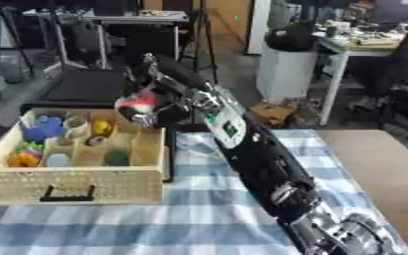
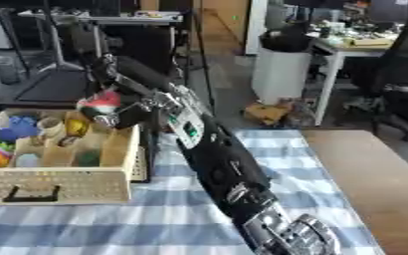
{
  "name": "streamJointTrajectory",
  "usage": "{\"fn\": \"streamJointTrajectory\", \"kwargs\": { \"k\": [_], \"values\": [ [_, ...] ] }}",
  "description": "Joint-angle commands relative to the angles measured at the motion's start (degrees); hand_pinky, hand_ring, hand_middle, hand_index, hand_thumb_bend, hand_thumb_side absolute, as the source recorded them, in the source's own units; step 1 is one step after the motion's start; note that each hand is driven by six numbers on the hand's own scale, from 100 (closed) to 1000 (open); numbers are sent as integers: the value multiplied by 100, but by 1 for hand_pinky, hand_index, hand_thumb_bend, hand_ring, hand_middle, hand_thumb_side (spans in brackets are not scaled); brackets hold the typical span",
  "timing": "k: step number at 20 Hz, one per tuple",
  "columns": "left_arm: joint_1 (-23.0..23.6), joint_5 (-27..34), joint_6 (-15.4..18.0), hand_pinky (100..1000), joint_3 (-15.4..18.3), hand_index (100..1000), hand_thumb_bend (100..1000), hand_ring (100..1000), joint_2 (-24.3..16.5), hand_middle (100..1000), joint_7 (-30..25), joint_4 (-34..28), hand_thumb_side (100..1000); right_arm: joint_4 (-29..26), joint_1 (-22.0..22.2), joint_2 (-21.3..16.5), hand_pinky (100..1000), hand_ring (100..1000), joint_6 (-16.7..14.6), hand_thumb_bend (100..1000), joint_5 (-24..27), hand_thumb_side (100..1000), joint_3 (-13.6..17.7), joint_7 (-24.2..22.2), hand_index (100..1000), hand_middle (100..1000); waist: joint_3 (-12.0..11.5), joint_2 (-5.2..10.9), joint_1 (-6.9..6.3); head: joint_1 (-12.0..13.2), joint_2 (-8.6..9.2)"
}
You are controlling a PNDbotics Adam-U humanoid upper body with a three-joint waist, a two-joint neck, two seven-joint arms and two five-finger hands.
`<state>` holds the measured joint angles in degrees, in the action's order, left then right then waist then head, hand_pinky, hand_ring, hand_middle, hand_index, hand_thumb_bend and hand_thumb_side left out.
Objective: Pick up objects from table and place into drawer.
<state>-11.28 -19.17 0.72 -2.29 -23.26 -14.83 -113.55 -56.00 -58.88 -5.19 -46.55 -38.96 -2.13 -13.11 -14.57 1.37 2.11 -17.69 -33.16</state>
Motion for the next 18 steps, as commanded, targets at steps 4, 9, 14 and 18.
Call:
{"fn": "streamJointTrajectory", "kwargs": {
  "k": [4,9,14,18],
  "values": [
    [-63,22,20,100,14,780,101,100,-68,100,-19,-104,1000,81,-53,219,200,246,201,100,-123,236,308,-272,529,458,-35,6,-66,-43,5],
    [-66,16,27,100,8,780,100,100,-58,100,-17,-104,1000,80,-32,249,446,437,202,100,-667,147,427,-295,624,591,-50,-27,-61,-48,2],
    [-57,10,29,100,10,780,100,100,-54,100,-16,-104,1000,147,9,270,583,547,77,100,-1217,138,484,-210,716,713,-55,-26,-66,-46,3],
    [-46,10,27,100,8,780,100,100,-51,100,-18,-104,1000,197,10,263,718,659,-35,100,-1464,161,492,-295,792,787,-51,-20,-66,-50,2]
  ]
}}
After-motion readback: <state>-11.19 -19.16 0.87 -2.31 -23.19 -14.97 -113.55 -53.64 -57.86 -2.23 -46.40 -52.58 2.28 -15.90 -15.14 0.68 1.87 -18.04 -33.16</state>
